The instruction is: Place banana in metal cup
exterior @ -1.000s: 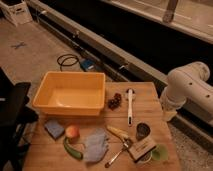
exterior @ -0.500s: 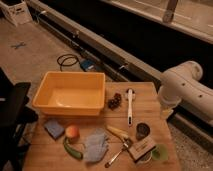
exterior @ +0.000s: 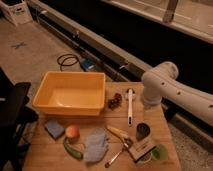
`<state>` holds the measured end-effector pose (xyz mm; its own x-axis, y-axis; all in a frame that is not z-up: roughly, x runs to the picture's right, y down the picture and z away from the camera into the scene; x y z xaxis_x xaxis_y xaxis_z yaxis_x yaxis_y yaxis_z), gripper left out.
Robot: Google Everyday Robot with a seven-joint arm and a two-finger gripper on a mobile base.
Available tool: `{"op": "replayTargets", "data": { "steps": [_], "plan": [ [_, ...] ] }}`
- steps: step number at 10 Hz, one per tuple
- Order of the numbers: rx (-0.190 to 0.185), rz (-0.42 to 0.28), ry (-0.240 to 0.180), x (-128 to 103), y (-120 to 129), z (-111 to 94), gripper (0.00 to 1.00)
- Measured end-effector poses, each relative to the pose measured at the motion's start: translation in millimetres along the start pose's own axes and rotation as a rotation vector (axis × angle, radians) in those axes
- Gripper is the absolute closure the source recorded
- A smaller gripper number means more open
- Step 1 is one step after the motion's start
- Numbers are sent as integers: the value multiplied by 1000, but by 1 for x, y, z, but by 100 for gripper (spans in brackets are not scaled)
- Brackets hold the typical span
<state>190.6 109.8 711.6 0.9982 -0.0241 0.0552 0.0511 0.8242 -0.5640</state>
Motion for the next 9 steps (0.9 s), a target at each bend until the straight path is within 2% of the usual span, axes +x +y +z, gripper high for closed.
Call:
{"op": "replayTargets", "data": {
  "steps": [3, 4, 6, 9],
  "plan": [
    [-61, -88, -156, -43, 10, -1, 35],
    [-86, -137, -192, -61, 18, -1, 35],
    [-120, -227, -210, -82, 33, -1, 35],
    [-123, -227, -208, -81, 35, -1, 35]
  ]
}}
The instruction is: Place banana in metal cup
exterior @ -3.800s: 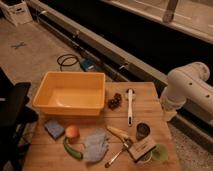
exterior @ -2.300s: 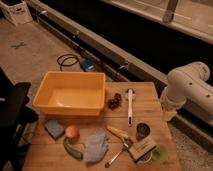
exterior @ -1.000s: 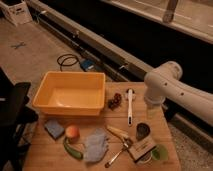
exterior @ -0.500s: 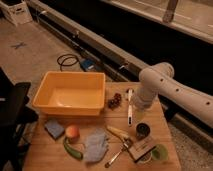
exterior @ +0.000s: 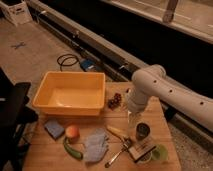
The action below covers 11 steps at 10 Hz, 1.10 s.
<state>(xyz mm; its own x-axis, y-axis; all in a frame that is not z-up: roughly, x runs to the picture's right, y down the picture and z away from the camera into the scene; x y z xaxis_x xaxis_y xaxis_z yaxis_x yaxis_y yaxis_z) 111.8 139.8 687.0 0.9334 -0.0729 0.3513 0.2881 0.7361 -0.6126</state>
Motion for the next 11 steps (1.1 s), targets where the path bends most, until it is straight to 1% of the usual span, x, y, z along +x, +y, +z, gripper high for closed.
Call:
{"op": "replayTargets", "data": {
  "steps": [1, 2, 3, 4, 6, 7, 9, 10, 11],
  "plan": [
    [1, -2, 2, 0, -2, 0, 35],
    [-3, 6, -5, 1, -3, 3, 35],
    [-15, 6, -16, 1, -3, 12, 35],
    [-26, 2, -43, -8, -9, 27, 35],
    [-47, -4, -69, -20, -15, 44, 35],
    [-57, -4, -78, -23, -16, 50, 35],
    [-78, -2, -81, -23, -13, 61, 35],
    [-96, -8, -83, -24, -11, 73, 35],
    [-102, -11, -85, -22, -10, 84, 35]
  ]
}}
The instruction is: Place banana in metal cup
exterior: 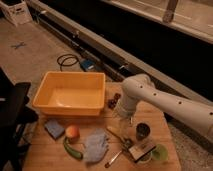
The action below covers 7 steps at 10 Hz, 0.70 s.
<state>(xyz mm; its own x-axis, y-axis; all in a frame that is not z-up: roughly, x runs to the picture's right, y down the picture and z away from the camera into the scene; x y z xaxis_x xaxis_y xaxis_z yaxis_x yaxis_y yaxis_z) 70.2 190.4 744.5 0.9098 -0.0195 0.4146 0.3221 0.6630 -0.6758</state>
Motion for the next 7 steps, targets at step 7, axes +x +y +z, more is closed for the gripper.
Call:
{"op": "replayTargets", "data": {
  "steps": [7],
  "plan": [
    [13, -10, 9, 13, -7, 38, 35]
  ]
}}
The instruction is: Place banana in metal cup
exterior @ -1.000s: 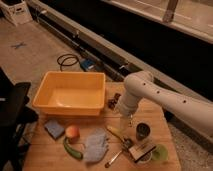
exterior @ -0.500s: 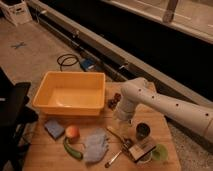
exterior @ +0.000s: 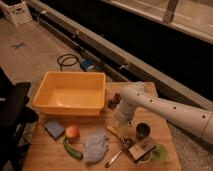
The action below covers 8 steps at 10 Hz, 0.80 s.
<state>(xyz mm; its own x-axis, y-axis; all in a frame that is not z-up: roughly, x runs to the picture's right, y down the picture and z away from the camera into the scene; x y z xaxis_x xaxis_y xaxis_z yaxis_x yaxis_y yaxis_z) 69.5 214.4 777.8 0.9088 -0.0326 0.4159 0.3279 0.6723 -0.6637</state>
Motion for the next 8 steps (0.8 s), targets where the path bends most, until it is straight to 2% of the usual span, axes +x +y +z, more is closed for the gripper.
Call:
{"op": "replayTargets", "data": {
  "steps": [4, 5, 6, 8],
  "plan": [
    [-21, 26, -10, 16, -2, 28, 36],
    [-31, 27, -9, 17, -2, 33, 42],
    [-36, 24, -6, 17, 0, 34, 54],
    [-32, 26, -3, 17, 2, 31, 71]
  ]
}}
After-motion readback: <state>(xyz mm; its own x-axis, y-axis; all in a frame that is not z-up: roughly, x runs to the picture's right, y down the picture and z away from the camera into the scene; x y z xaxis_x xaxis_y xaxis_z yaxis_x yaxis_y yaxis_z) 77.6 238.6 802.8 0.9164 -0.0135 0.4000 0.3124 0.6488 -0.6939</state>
